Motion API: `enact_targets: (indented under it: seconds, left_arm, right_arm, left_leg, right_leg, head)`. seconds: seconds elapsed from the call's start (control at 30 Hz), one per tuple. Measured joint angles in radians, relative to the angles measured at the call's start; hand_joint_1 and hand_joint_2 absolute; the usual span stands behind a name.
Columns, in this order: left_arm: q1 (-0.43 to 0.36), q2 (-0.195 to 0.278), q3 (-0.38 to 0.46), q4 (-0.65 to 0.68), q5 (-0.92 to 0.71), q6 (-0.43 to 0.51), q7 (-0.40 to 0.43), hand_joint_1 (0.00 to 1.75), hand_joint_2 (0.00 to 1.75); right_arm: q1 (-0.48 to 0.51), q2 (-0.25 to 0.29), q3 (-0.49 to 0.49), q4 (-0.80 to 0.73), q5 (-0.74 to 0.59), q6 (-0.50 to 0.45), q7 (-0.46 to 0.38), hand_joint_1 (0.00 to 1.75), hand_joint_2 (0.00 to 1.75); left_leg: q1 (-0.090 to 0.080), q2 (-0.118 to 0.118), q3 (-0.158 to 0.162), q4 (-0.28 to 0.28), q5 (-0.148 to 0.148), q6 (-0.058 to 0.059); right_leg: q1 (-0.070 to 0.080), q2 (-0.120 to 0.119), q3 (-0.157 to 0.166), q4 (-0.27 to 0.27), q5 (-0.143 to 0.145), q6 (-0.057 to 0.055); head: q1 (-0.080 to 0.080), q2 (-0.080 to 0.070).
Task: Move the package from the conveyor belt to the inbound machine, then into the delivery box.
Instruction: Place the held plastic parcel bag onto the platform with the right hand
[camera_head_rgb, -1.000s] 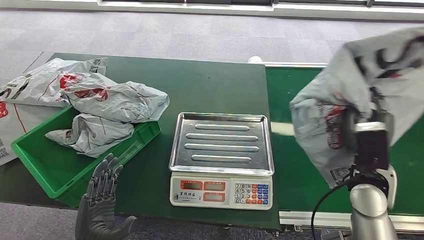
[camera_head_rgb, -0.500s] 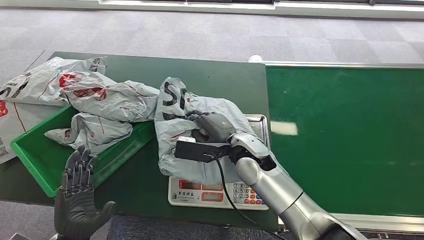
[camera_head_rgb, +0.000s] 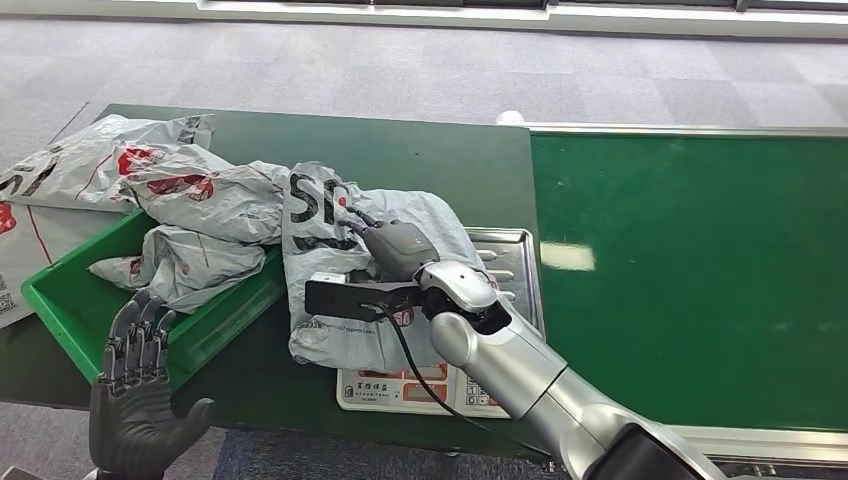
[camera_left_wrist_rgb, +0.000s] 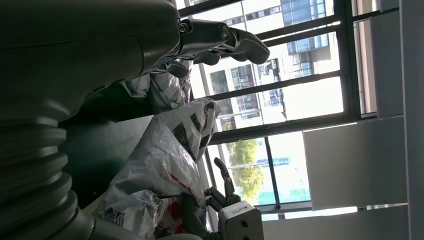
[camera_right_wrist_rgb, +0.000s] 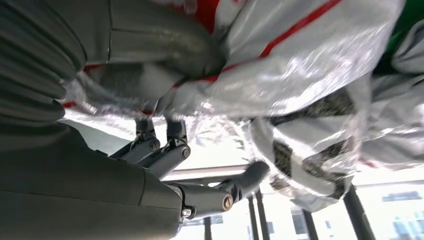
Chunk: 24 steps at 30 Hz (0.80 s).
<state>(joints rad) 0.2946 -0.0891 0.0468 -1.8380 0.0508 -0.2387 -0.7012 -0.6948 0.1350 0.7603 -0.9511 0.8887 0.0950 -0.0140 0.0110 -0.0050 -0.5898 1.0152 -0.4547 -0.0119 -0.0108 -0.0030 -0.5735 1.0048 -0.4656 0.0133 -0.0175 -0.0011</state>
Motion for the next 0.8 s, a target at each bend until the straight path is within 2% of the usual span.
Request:
enact_targets:
  seconds: [0.17,0.37,0.5,0.57,0.7,0.73,0.8]
  left_arm:
    - [-0.023,0.007,0.000,0.020,0.001,0.006,0.002,0.00,1.75]
    - [-0.033,0.015,-0.009,0.030,-0.011,0.023,0.020,0.00,1.75]
    - [-0.040,0.020,-0.024,0.036,-0.033,0.035,0.027,0.00,1.75]
    - [-0.049,0.021,-0.031,0.040,-0.060,0.051,0.035,0.00,1.75]
    - [-0.094,0.029,-0.050,0.050,-0.128,0.108,0.076,0.00,1.75]
    - [-0.110,0.033,-0.056,0.051,-0.149,0.129,0.089,0.00,1.75]
    - [-0.144,0.041,-0.069,0.050,-0.197,0.180,0.120,0.00,1.75]
  right_arm:
    - [-0.021,0.005,0.000,0.054,0.024,0.007,0.022,0.00,0.00]
    - [-0.075,0.015,0.007,0.150,0.036,0.126,0.082,0.00,0.00]
    - [-0.108,0.018,0.011,0.203,0.019,0.151,0.082,0.00,1.75]
    - [-0.118,0.017,0.010,0.219,-0.016,0.144,0.055,0.00,1.75]
    - [-0.108,0.005,-0.032,0.192,-0.208,0.059,-0.081,0.00,0.00]
    - [-0.093,-0.003,-0.056,0.159,-0.273,0.015,-0.123,0.00,0.00]
    - [-0.044,-0.023,-0.115,0.055,-0.402,-0.101,-0.216,0.00,0.87]
  left_leg:
    - [0.000,0.000,0.000,0.000,0.001,-0.001]
    - [0.000,0.001,0.000,0.000,0.001,-0.001]
    - [0.000,0.001,0.000,0.000,0.001,-0.001]
    - [0.000,0.001,0.000,0.000,0.001,-0.001]
    - [0.000,0.000,0.000,0.001,0.001,-0.001]
    - [0.000,0.000,0.000,0.001,0.002,-0.001]
    - [0.000,-0.001,0.000,0.001,0.002,-0.001]
  right_leg:
    - [0.000,0.001,0.000,0.000,0.001,-0.001]
    - [0.000,0.001,-0.001,0.000,0.001,-0.001]
    - [0.000,0.001,-0.001,0.000,0.001,-0.001]
    - [0.000,0.001,-0.001,0.000,0.001,-0.001]
    - [0.000,0.001,-0.002,0.000,0.002,-0.001]
    - [0.000,0.000,-0.002,0.000,0.002,-0.001]
    - [0.000,-0.001,-0.001,0.000,0.002,-0.001]
  head:
    - [0.000,0.000]
    - [0.000,0.000]
    - [0.000,0.000]
    - [0.000,0.000]
    - [0.000,0.000]
    - [0.000,0.000]
    - [0.000,0.000]
